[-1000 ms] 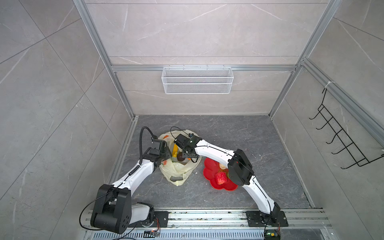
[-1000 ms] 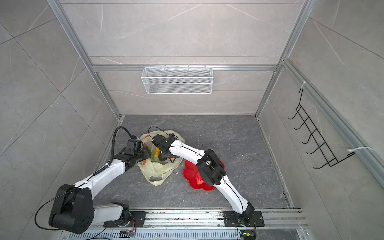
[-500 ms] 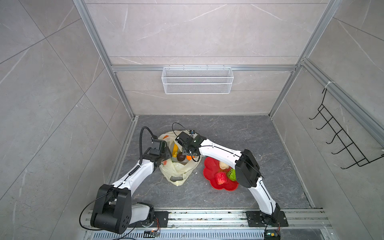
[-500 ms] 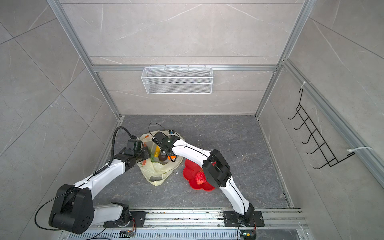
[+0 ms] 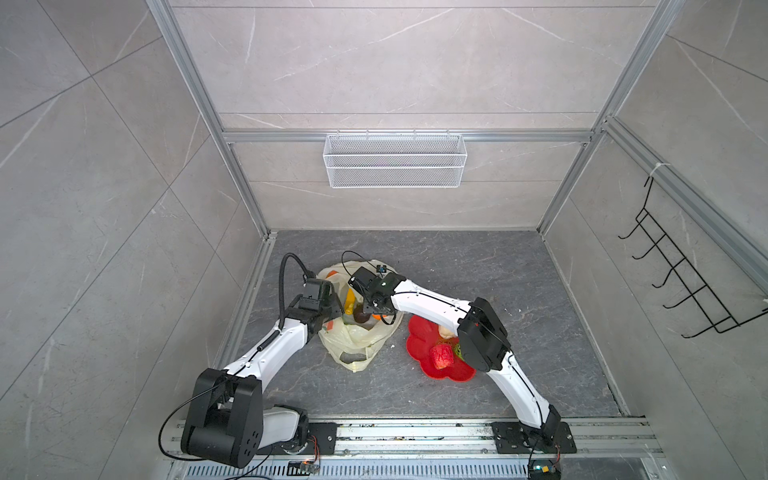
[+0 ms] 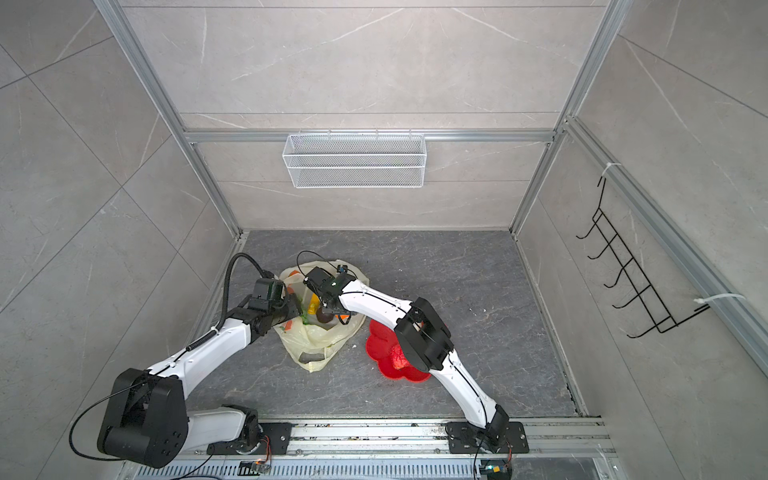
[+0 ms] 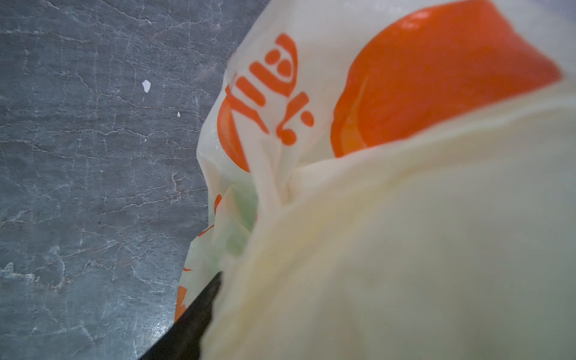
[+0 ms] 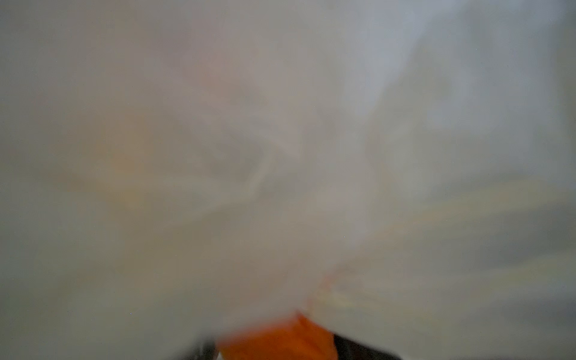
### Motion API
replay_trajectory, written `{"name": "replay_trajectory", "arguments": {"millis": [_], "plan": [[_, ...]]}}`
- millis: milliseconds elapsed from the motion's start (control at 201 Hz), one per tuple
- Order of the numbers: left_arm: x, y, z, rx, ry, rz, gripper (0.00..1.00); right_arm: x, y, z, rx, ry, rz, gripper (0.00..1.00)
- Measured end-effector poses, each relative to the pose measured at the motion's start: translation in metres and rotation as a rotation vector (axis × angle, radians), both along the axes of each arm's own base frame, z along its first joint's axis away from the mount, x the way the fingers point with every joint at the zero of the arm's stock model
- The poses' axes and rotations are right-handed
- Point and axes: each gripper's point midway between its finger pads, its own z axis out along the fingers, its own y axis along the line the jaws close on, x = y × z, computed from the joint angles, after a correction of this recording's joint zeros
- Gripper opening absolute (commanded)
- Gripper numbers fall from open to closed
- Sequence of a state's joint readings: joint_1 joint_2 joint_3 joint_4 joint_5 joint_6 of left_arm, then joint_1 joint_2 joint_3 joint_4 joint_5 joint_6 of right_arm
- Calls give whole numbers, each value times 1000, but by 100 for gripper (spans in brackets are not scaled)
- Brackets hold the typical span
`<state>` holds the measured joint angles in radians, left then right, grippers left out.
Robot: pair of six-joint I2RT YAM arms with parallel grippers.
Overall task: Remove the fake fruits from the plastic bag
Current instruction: 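Reach the right gripper into the bag and grasp the orange, then lift the orange out of the bag and carry it over the red plate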
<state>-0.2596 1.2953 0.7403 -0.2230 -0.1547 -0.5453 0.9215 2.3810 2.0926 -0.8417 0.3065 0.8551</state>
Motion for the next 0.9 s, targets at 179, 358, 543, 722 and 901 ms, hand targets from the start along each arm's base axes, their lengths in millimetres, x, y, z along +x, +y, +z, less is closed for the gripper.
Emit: {"name": "replay_trajectory", "arguments": {"millis": [179,358,543,722,901], "plan": [[0,0,0,0,0,0,62,0,-1,0,-13,-5,11,45],[0,0,0,0,1,0,62,-10,-8,12,-27,-20,40,45],[0,0,0,0,1,0,62,-28,-16,50,17,-63,82,45],[0,0,0,0,1,0,62,-44,-29,81,76,-97,111,45],[0,0,0,0,1,0,65,-56,-42,91,100,-109,135,45]]}}
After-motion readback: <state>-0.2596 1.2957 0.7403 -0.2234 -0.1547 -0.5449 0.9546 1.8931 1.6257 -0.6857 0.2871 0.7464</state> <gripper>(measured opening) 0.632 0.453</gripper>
